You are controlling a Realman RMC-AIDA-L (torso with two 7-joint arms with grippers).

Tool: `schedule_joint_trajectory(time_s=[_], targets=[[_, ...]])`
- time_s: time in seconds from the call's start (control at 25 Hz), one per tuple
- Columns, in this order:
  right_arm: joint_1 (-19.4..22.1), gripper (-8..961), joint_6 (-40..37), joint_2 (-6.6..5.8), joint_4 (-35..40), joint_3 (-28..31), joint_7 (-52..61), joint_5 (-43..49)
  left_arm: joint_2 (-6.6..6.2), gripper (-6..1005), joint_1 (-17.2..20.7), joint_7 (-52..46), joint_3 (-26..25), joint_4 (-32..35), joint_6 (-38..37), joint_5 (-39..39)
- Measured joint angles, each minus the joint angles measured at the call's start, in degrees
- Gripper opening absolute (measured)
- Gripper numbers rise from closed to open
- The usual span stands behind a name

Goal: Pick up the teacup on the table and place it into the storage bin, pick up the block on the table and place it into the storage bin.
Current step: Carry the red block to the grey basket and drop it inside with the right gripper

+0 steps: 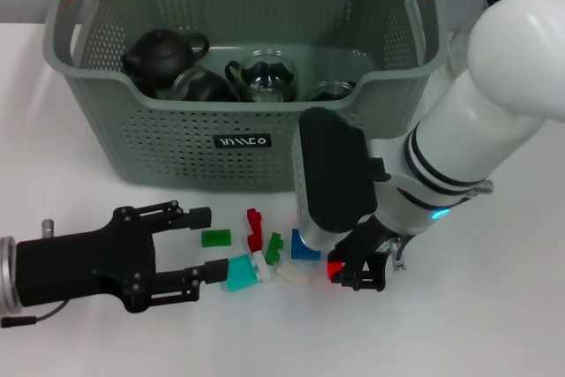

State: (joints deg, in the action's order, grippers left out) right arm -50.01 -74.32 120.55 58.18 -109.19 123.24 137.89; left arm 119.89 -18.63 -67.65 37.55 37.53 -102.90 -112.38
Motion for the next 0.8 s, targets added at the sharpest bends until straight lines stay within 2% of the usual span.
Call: schedule_joint_trajectory(time_s=[0.24, 0.56, 0.72, 0.8], targets=[[0.69, 198, -7.39, -0.22, 5.27, 6.04, -0.16, 0.4, -0.01, 735, 0.48, 0.12, -0.03, 0.0, -0.03, -0.14], [0.63, 200, -22.54, -0.31, 20.2, 22.29, -0.74, -0.21, -0.05, 735, 1.31, 0.27, -0.42, 0.26, 0.01, -0.3], [-1.63, 201, -25.05, -0.32, 27.1, 31.37, -0.35, -2.4, -0.11, 736, 1.38, 0.3, -0.77, 0.33, -0.04, -0.3], [-3.03, 201, -24.18, -0.31, 28.21, 35.76, -0.16, -3.28, -0.17, 736, 1.33, 0.31, -0.79, 0.41, -0.06, -0.31]])
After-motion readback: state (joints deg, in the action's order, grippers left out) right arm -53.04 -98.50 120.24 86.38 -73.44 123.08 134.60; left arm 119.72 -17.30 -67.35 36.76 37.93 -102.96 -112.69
